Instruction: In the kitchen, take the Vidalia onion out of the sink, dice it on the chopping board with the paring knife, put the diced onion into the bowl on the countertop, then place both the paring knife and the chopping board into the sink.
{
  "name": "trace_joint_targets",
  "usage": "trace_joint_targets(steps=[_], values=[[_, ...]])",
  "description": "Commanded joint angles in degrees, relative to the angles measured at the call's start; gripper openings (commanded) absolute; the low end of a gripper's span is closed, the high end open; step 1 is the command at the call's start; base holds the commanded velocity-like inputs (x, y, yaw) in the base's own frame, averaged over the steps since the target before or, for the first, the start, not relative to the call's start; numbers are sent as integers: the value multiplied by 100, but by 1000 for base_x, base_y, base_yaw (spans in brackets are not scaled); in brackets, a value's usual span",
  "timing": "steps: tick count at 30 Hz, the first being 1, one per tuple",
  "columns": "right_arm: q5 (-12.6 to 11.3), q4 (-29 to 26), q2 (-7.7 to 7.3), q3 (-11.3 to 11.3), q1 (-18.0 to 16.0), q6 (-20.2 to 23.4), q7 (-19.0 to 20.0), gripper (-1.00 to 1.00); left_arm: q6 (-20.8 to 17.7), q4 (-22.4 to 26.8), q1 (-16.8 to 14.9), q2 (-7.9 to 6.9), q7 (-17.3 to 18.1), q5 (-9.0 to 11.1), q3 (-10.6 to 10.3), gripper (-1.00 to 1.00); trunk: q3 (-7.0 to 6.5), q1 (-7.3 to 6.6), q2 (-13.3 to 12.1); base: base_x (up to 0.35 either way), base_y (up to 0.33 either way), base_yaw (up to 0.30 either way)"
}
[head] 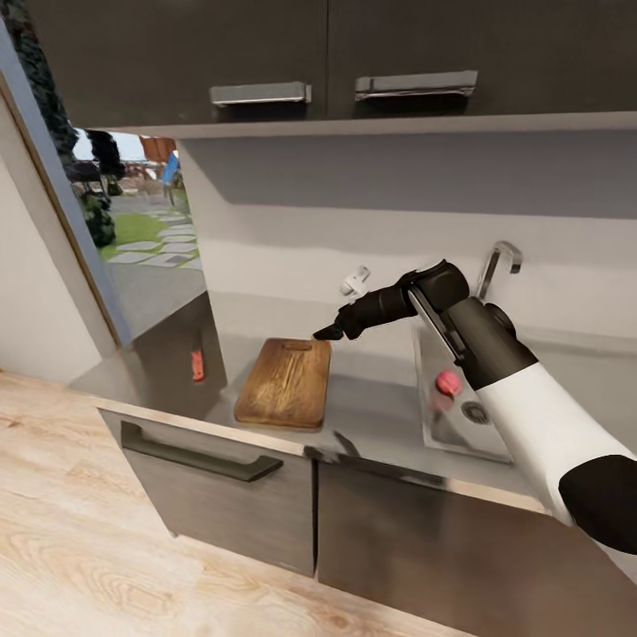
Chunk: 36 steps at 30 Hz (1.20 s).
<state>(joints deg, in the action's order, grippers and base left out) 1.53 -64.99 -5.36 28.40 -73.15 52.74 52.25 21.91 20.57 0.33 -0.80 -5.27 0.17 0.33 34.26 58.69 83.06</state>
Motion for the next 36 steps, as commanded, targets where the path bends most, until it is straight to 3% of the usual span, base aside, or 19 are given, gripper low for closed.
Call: trace_joint_targets(steps=[1, 12, 29, 34, 36], values=[[16, -5, -2, 7, -6, 25, 22, 100, 7, 8, 2, 1, -9, 1, 2, 100, 5, 3, 2, 304, 115, 0], [16, 34, -2, 14, -4, 24, 17, 100, 7, 8, 2, 1, -9, 1, 2, 100, 5, 3, 2, 264, 148, 0], [24, 72, -13, 12, 20, -136, 13, 100, 7, 0, 2, 1, -9, 1, 2, 100, 5, 3, 2, 19, 10, 0], [25, 330, -17, 9, 20, -237, 8, 100, 7, 0, 2, 1, -9, 1, 2, 100, 5, 3, 2, 0, 0, 0], [30, 645, -18, 8, 21, -514, 6, 100, 7, -25, 2, 1, -12, 1, 2, 100, 5, 3, 2, 0, 0, 0]])
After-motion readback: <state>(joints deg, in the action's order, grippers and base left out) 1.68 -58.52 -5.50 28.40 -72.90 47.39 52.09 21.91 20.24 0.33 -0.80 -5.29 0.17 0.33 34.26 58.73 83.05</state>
